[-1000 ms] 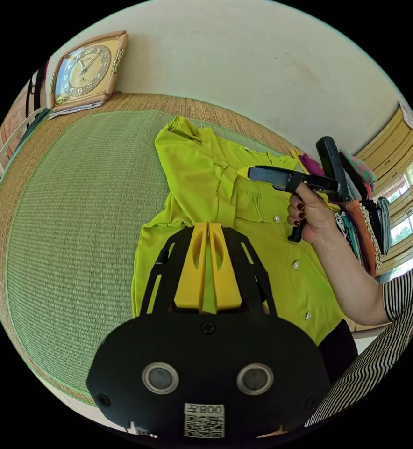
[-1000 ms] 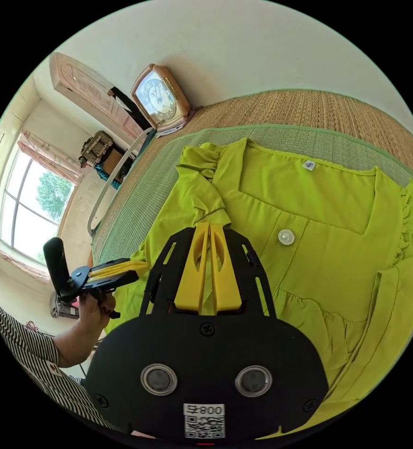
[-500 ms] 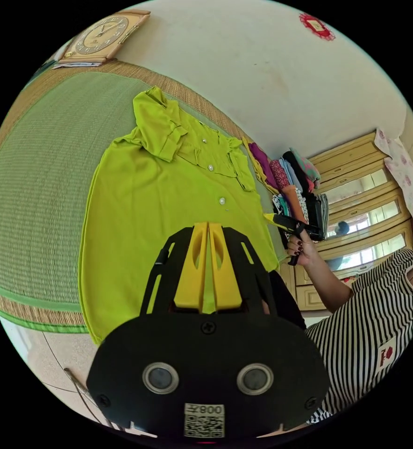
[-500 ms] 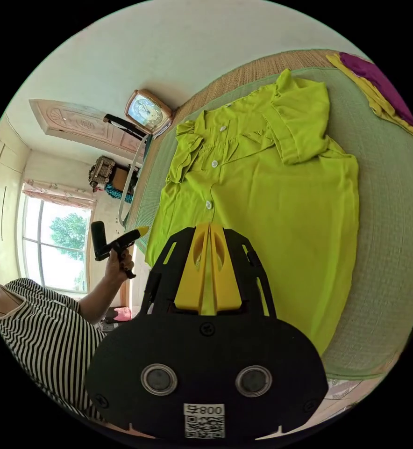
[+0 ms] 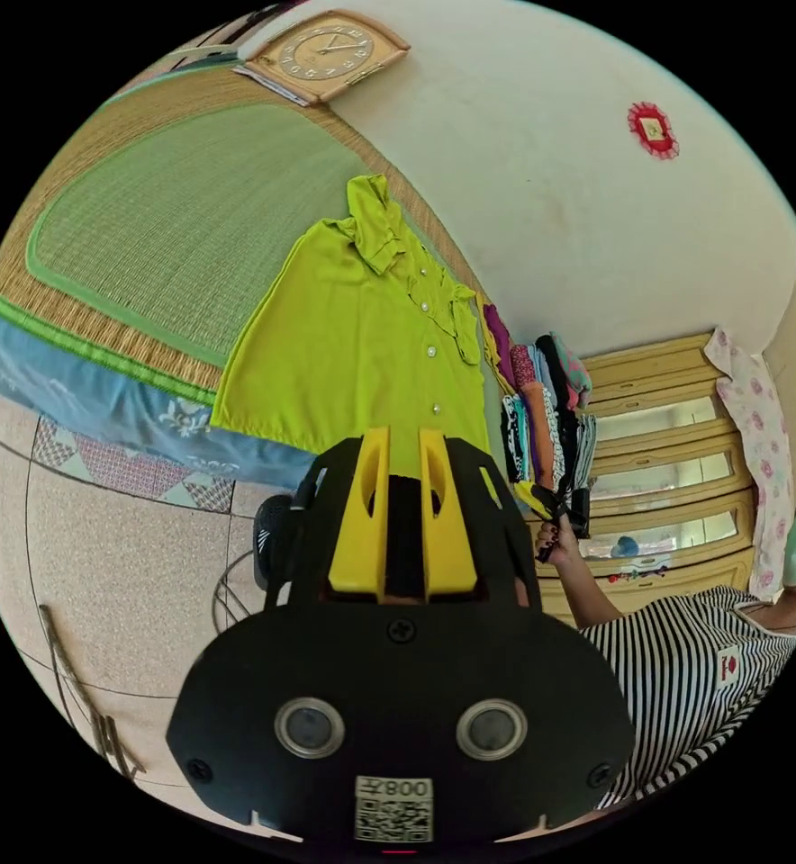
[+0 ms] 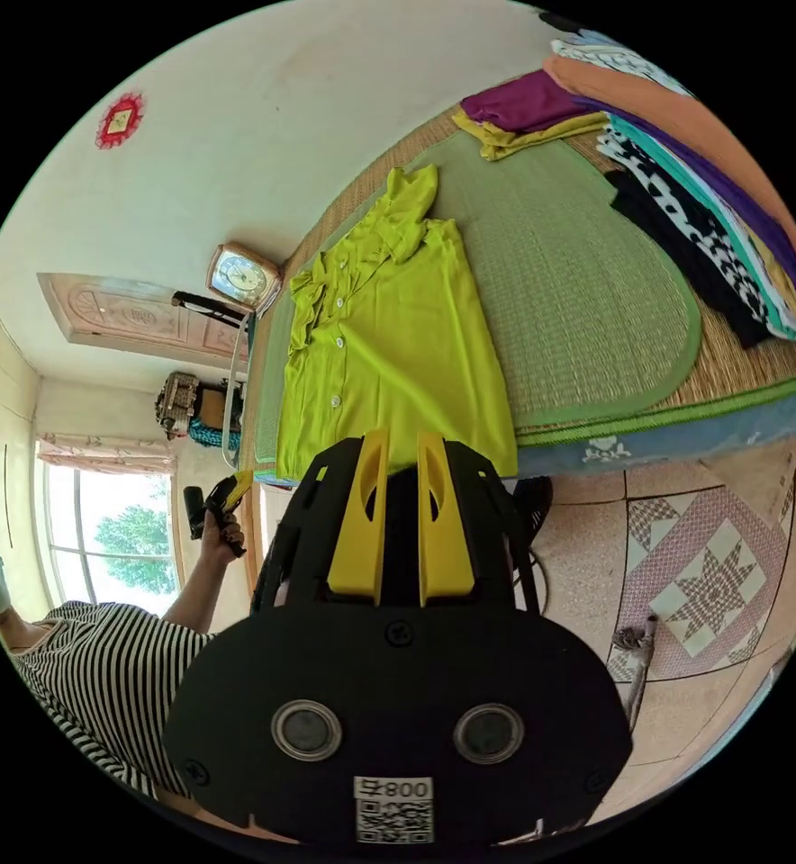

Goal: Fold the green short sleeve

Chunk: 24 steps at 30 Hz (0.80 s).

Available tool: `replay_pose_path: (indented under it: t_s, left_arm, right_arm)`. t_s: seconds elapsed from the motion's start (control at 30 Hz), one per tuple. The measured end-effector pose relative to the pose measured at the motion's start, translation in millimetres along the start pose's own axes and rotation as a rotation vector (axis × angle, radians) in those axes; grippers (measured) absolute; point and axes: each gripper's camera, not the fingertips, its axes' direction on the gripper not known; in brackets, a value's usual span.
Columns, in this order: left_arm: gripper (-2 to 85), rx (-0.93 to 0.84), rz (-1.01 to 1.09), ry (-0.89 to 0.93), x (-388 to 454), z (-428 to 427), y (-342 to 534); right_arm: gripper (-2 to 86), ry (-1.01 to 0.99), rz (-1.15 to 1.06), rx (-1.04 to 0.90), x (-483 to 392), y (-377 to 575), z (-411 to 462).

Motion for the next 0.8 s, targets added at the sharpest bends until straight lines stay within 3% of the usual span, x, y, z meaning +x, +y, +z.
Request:
replay_pose_path:
  t_s: [0.37, 0.8]
  left_arm:
    - [9.8, 0.087, -0.331, 0.069, -116.8, -29.8, 24.4]
    - [11.7, 0.136, -0.399, 0.094, -159.2, -38.2, 6.1]
  right_arm:
    - [8.7, -0.088, 0.192, 0.034, 64.9, 46.4, -39.6]
    - [9.1, -0.113, 0.266, 0.078, 81.5, 63.2, -83.0]
